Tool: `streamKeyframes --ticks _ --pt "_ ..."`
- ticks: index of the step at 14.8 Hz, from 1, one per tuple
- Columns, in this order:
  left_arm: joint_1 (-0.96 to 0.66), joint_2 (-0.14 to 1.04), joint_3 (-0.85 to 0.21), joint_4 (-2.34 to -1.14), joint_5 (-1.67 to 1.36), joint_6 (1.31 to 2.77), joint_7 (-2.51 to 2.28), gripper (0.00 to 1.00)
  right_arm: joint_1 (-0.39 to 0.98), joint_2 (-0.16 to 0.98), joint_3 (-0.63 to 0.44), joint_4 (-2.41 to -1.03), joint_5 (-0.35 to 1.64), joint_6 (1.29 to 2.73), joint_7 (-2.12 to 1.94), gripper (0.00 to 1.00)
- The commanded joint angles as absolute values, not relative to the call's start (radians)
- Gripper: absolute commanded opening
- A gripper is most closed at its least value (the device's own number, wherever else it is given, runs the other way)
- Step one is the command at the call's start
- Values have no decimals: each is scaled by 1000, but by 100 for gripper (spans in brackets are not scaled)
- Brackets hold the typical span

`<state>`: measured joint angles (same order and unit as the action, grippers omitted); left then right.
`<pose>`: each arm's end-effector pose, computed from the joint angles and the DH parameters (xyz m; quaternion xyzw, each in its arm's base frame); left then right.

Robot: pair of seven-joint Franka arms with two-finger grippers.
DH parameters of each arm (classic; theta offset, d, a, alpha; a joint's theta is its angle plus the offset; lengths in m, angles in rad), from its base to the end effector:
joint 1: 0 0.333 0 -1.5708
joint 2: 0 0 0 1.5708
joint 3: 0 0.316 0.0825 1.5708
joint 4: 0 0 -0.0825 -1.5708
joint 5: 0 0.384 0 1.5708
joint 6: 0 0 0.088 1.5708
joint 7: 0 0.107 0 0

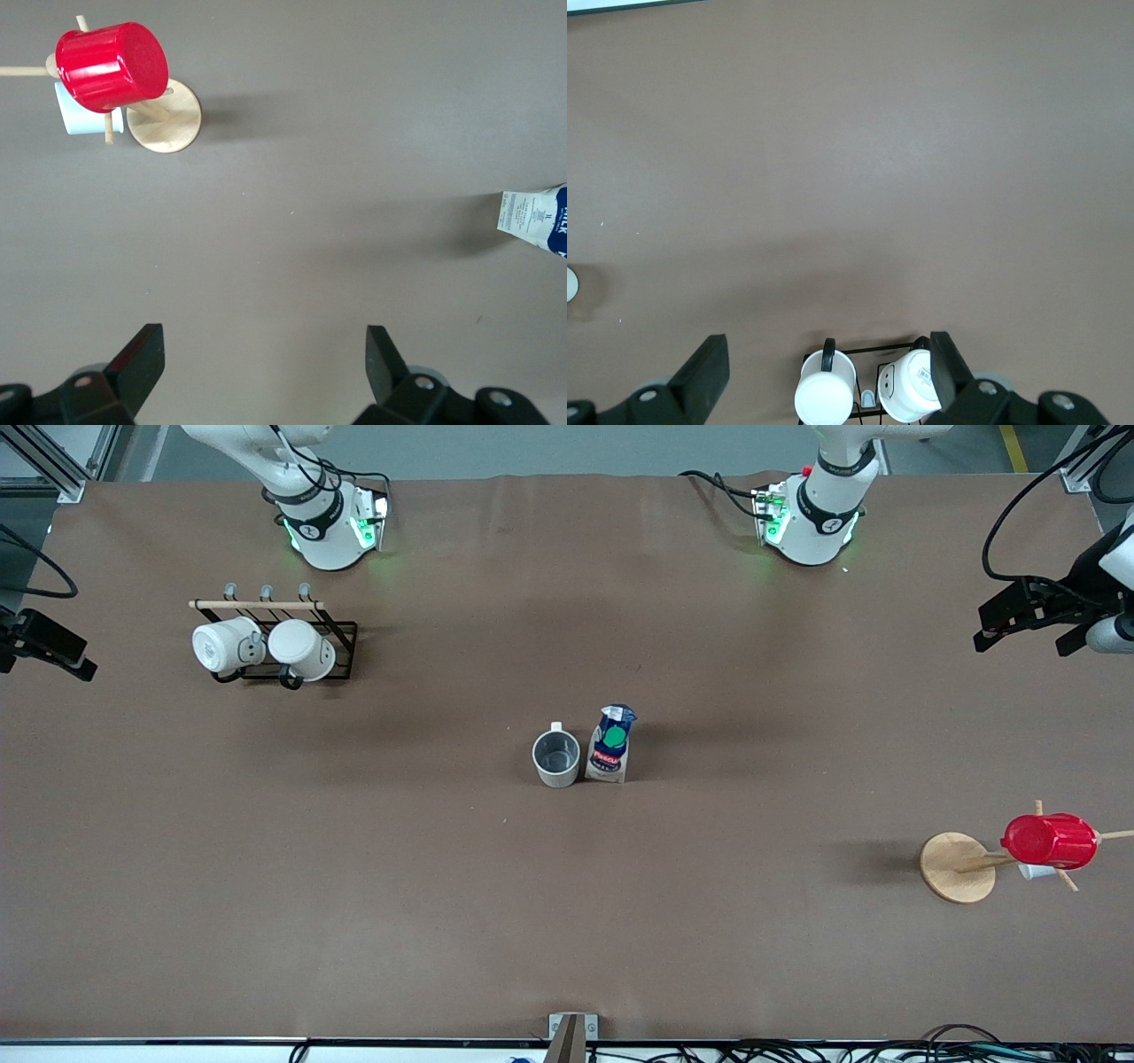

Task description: Place cup and milk on table

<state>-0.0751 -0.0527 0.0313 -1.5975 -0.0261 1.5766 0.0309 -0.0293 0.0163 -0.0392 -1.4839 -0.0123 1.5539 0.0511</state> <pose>0.5382 -0.0259 0.6412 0.9991 -0.0375 0.0158 0.0140 0.5571 -0.0393 0.6549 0.9978 -0.0600 0.0268 0.0067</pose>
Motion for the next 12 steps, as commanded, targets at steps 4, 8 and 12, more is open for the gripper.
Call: streamKeyframes --ticks 4,8,12 --pt "-74 49 17 -1485 -8 1534 34 100 -25 14 -48 -1486 0 1551 38 100" --pt "-72 44 15 -1497 -8 1537 29 100 -26 15 -48 -1486 0 1551 38 100" --pt "-69 45 15 -1497 -8 1543 29 100 -26 15 -49 -1486 0 1551 38 100"
